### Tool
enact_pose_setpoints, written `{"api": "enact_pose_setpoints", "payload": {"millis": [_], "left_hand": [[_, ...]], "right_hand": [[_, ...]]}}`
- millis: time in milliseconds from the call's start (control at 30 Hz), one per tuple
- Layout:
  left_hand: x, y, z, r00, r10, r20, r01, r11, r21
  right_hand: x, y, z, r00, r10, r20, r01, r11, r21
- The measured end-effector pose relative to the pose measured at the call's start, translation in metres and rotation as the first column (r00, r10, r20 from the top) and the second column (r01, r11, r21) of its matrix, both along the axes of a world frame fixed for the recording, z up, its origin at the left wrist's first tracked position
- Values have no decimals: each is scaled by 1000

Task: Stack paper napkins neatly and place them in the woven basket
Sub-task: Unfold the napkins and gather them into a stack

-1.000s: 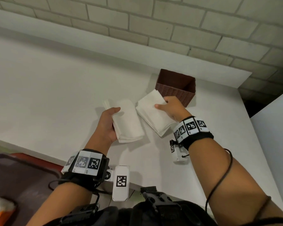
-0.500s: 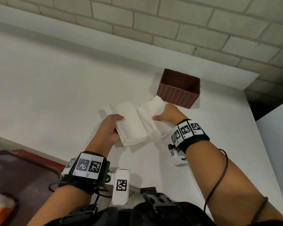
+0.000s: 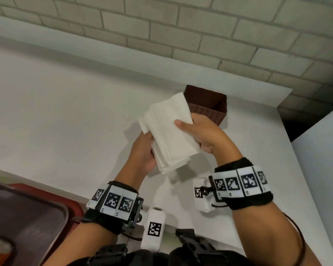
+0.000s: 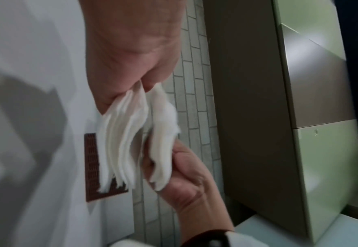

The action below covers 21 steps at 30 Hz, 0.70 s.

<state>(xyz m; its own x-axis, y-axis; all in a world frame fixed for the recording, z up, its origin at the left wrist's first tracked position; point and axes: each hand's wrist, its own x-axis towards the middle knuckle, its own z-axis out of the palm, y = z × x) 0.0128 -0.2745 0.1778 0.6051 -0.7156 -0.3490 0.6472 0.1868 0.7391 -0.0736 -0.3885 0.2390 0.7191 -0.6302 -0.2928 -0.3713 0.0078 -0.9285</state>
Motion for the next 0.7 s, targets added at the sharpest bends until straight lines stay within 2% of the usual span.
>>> {"api": "enact_pose_setpoints", "payload": {"millis": [133,200,300,400,467,567,700], "left_hand": [[-7,-2,4,998,10,-61,-13,999,-50],[-11,-3,4,996,0,-94,-8,997,-82],[-18,-5,6,997,-20,-72,14,996,-88],[-21,-6,5,1000,8,19,-7,998,-59],[-23,-6,6,1000,-5,11,6,996,-86],[-25,-6,7,1000,3,-24,-6,993,-117],[-25,-5,7,997,20,-77,-29,993,-115]], "right_hand": [[-8,14,-11,999,-32,-16,30,994,-108],[-10,16,-14,998,-56,-8,53,972,-229],[-9,20,-20,989,-151,-3,133,879,-458],[-11,26,-25,965,-257,56,240,772,-588],[-14,30,-27,956,-274,105,272,691,-669],[-17,36,-27,944,-289,161,313,621,-718],[-18,37,-31,911,-320,262,411,638,-651]]}}
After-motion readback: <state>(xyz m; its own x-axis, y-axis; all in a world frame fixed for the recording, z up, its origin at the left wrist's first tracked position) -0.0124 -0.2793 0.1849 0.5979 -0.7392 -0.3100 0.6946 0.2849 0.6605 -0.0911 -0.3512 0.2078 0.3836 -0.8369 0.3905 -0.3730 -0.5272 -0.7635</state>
